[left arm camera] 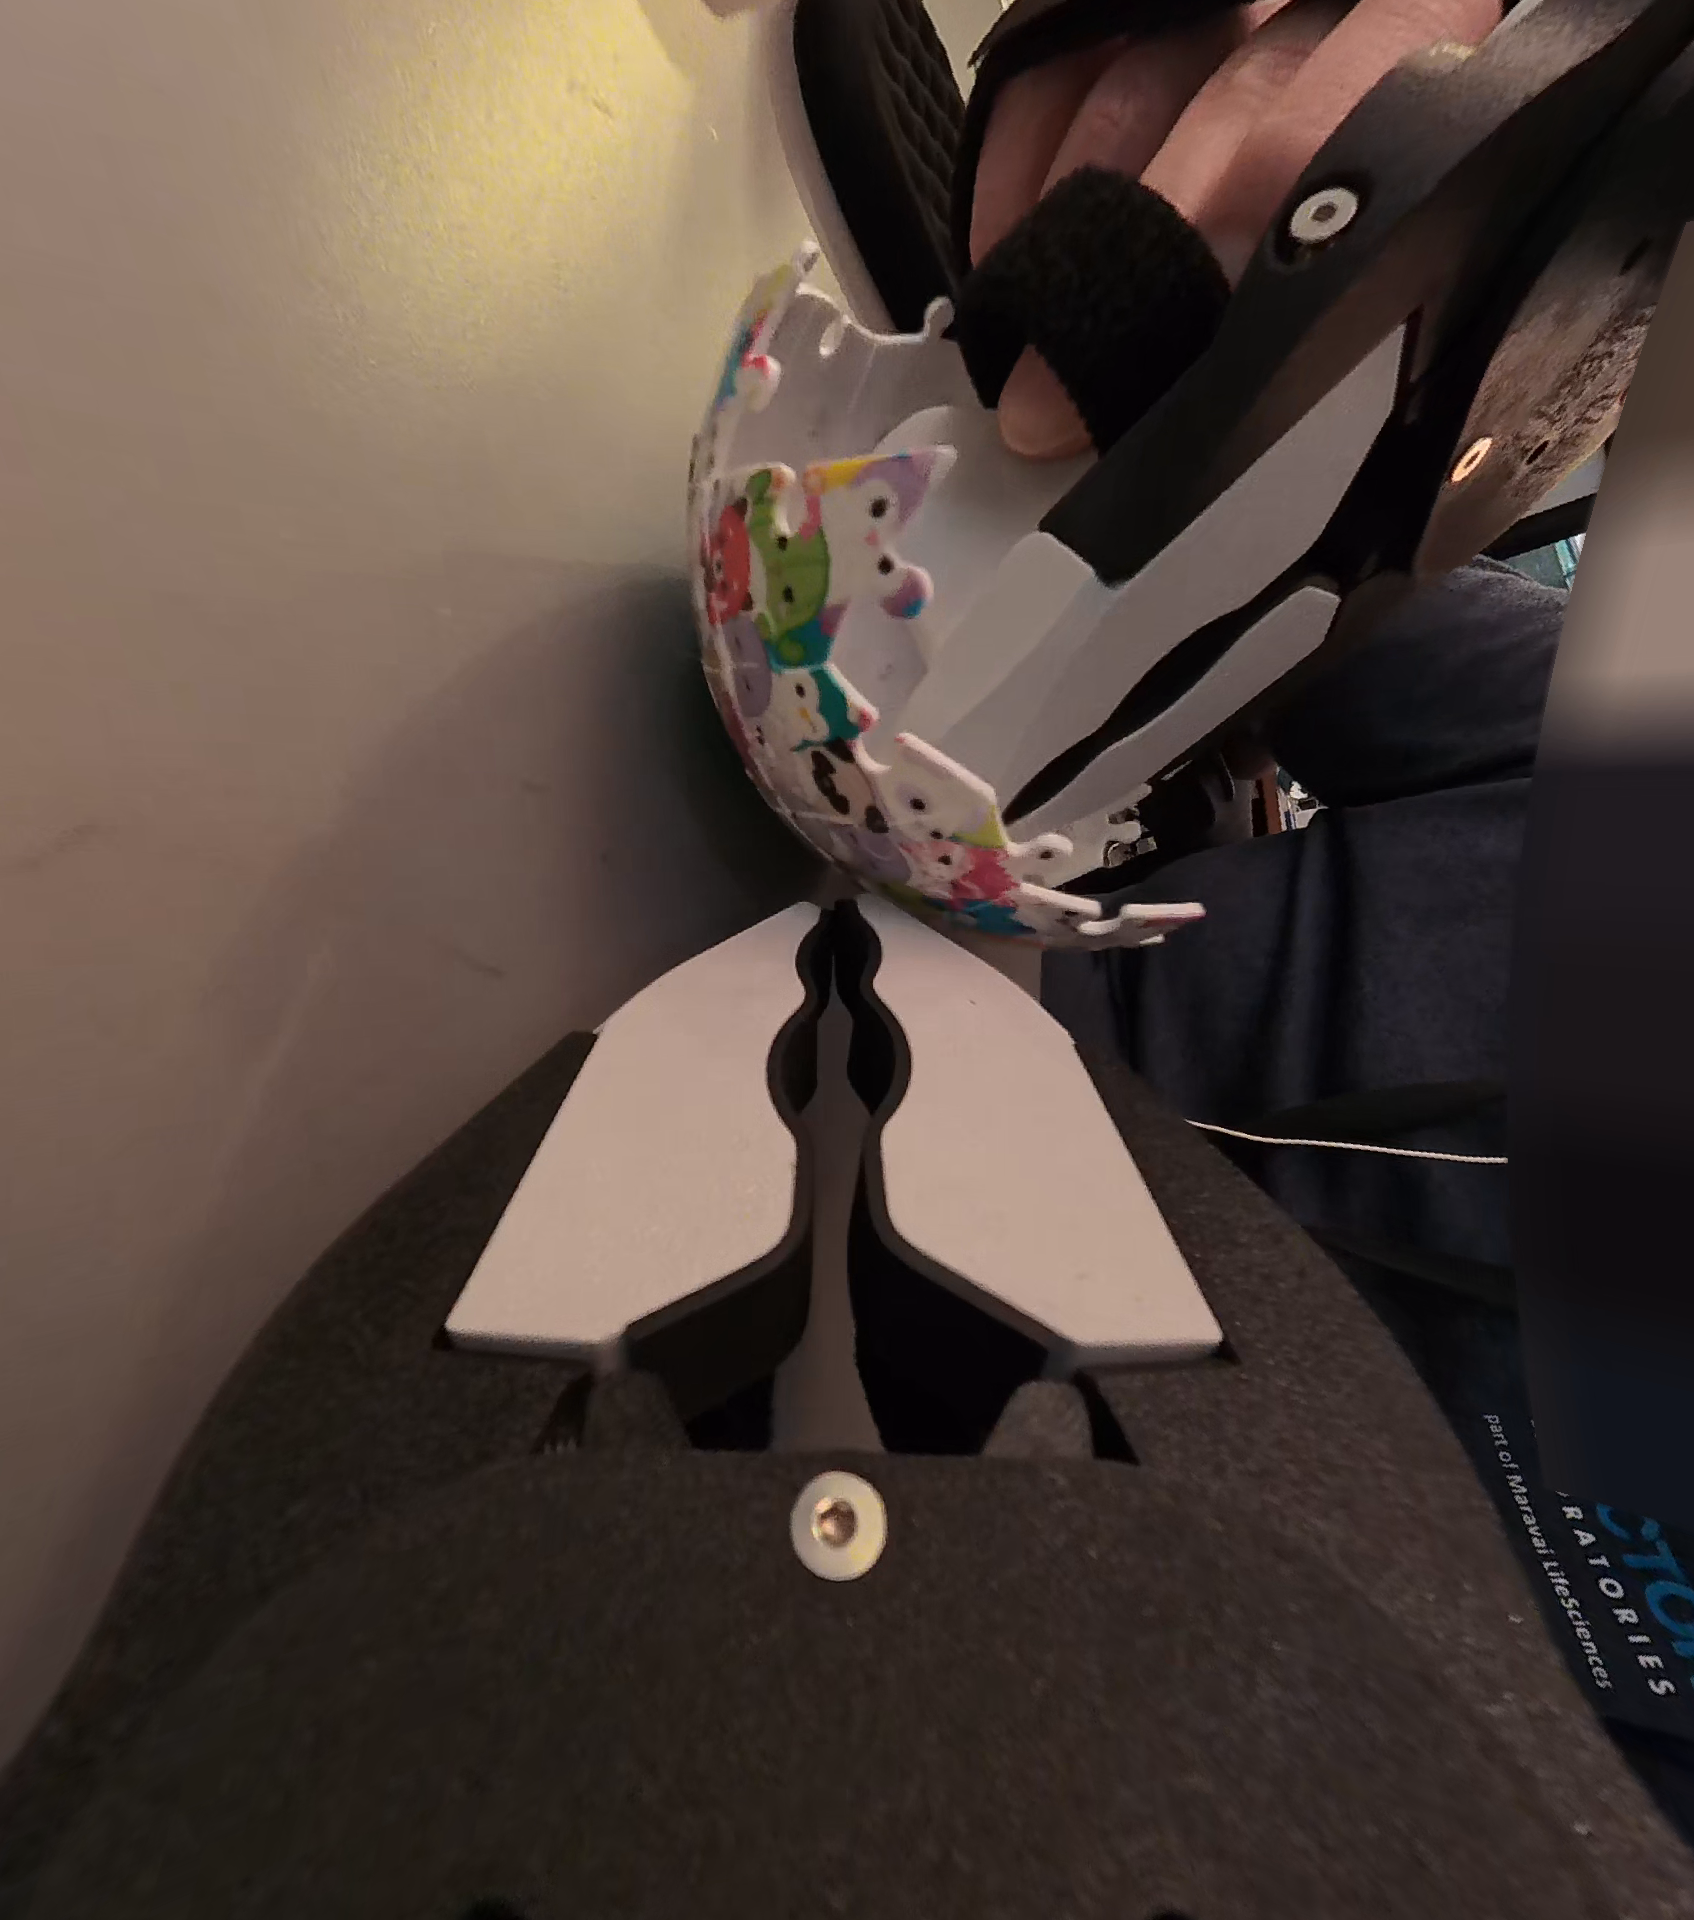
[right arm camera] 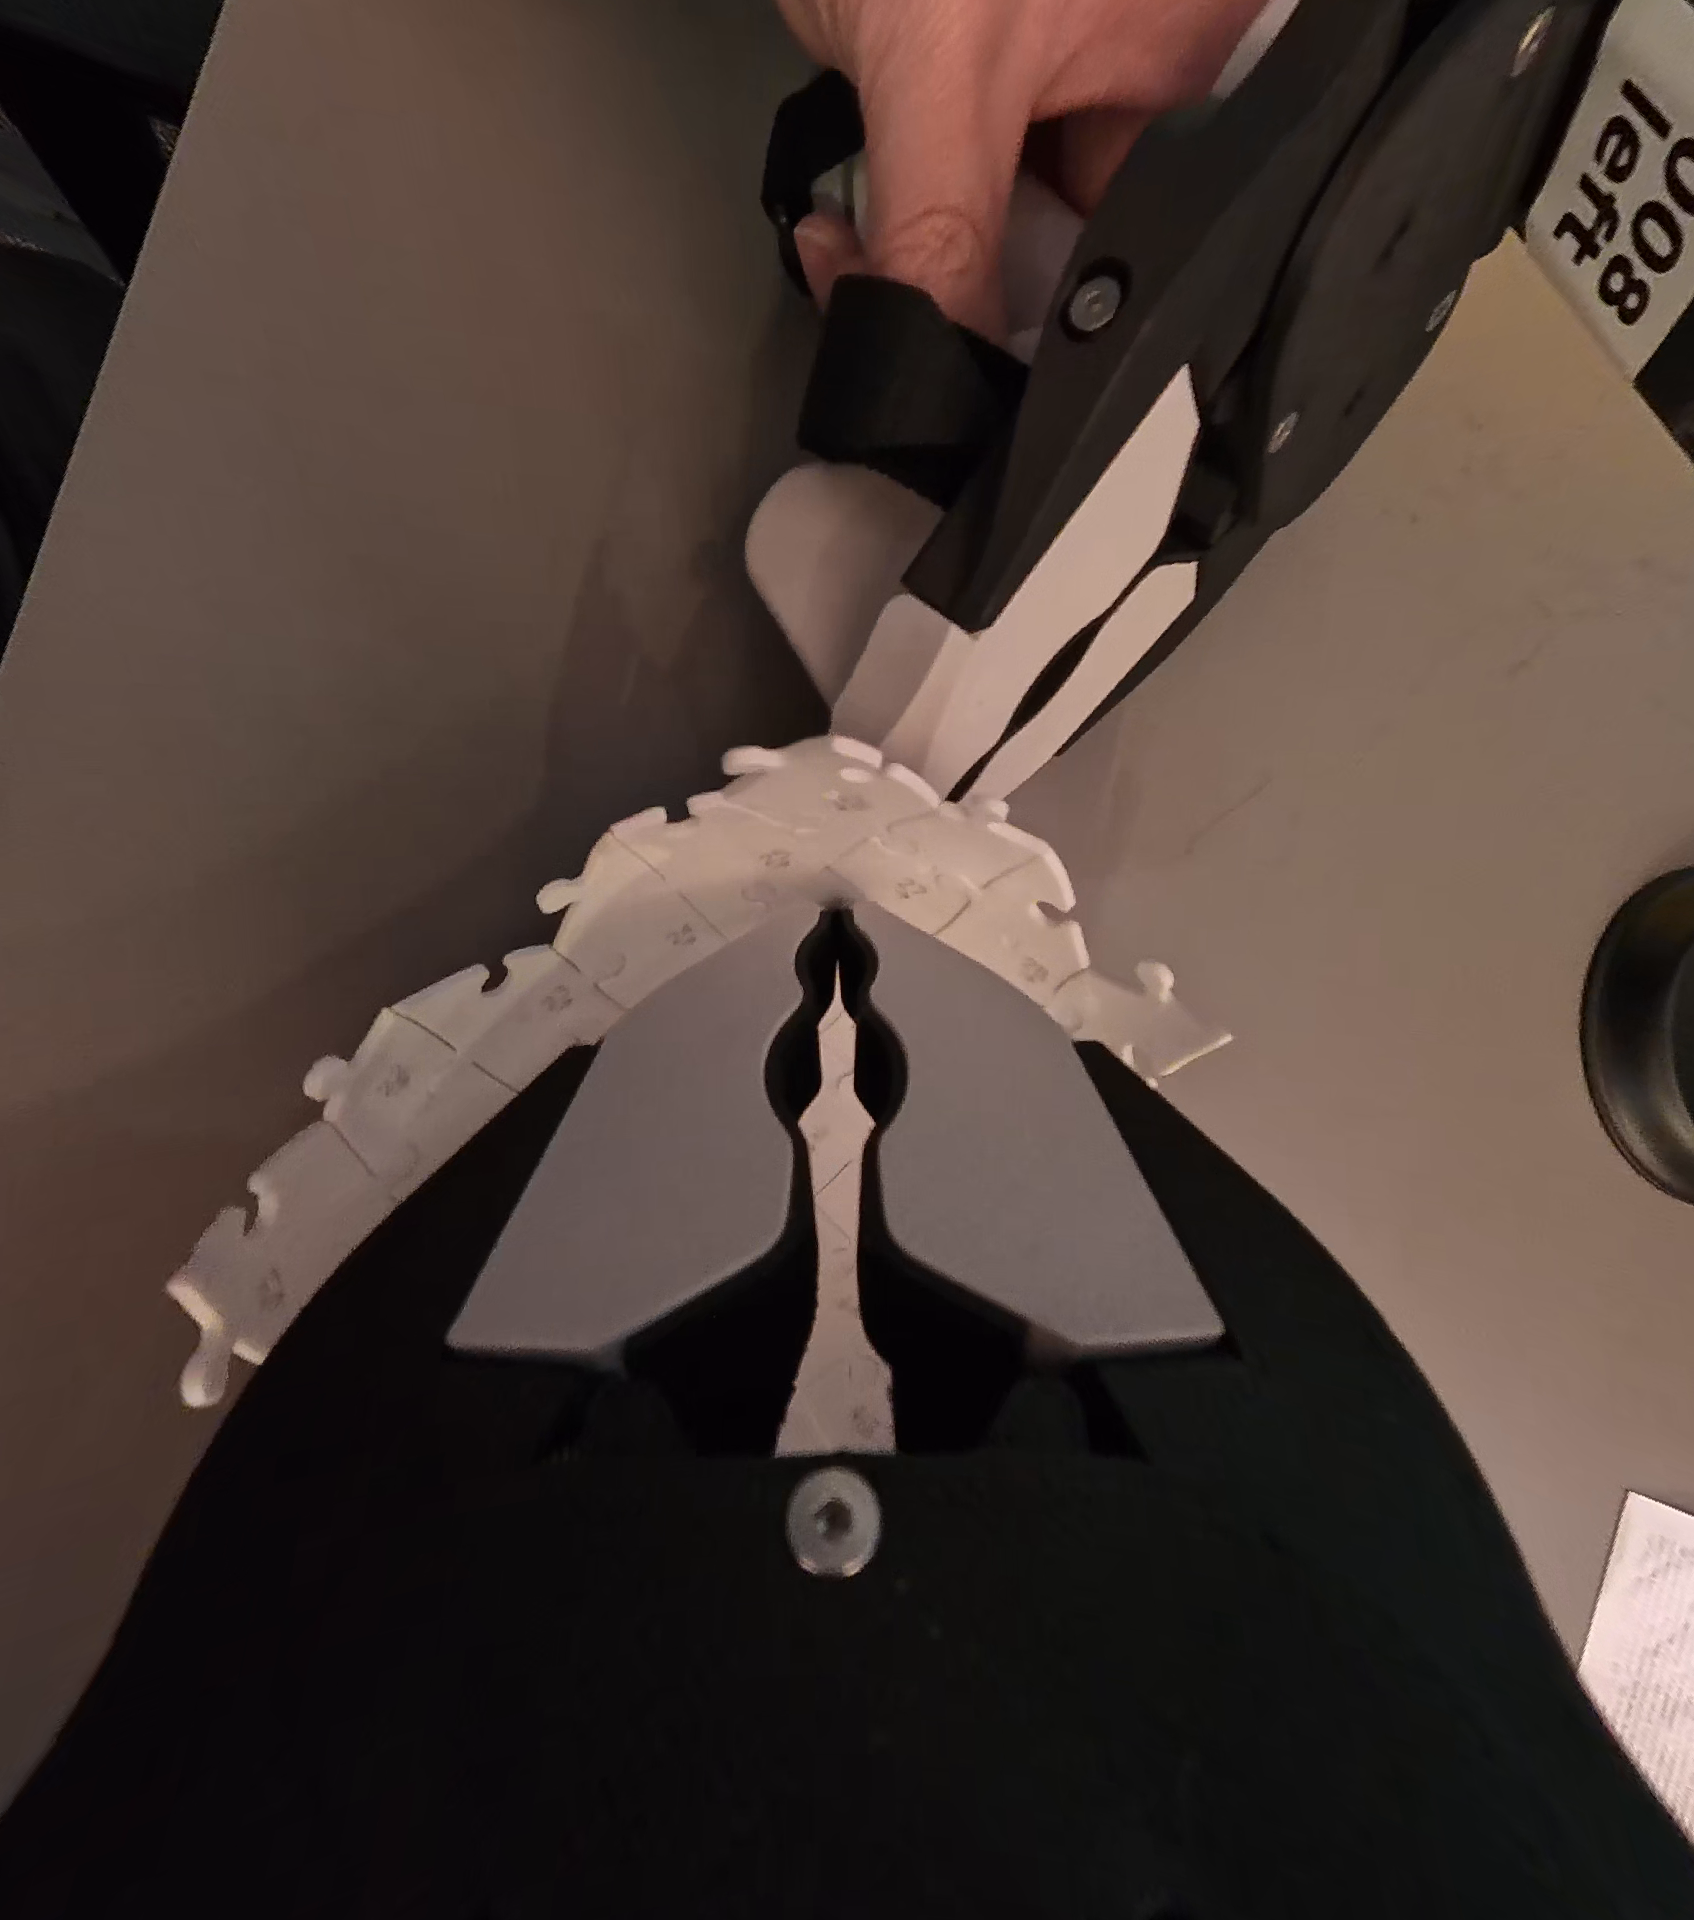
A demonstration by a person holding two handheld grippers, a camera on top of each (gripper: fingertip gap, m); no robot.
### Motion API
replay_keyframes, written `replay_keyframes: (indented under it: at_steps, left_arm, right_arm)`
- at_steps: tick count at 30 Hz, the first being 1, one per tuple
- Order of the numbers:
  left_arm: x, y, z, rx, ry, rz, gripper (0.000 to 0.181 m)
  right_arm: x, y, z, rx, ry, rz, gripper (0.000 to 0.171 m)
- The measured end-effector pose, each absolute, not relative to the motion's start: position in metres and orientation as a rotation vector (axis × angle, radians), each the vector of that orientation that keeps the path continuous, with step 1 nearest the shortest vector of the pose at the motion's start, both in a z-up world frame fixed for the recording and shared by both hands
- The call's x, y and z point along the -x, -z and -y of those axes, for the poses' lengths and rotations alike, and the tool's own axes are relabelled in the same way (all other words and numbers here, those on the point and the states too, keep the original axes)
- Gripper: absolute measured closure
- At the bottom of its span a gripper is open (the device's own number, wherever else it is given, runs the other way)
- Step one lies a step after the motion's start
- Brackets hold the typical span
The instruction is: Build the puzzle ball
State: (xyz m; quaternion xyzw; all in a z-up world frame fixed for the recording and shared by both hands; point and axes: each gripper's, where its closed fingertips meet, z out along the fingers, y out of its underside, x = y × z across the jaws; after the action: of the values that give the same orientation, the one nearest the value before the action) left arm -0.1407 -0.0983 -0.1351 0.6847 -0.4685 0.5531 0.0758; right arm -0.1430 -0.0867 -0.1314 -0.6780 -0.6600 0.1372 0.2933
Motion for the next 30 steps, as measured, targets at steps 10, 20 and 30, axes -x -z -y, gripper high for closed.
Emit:
replay_keyframes:
  at_steps: [10,20,30]
  left_arm:
    - [0.1393,0.1356,0.101,-2.042,-1.638,1.433,0.181]
    - [0.1399,0.1362,0.1037,-2.031,-1.617,1.497,0.181]
    - [0.1408,0.1378,0.1066,-2.028,-1.578,1.585,0.181]
  right_arm:
    - [0.1415,0.1319,0.0886,1.805,-0.37,1.764,0.17]
    - [0.1421,0.1324,0.0916,1.799,-0.381,1.778,0.17]
    - [0.1428,0.1334,0.095,1.804,-0.377,1.813,0.17]
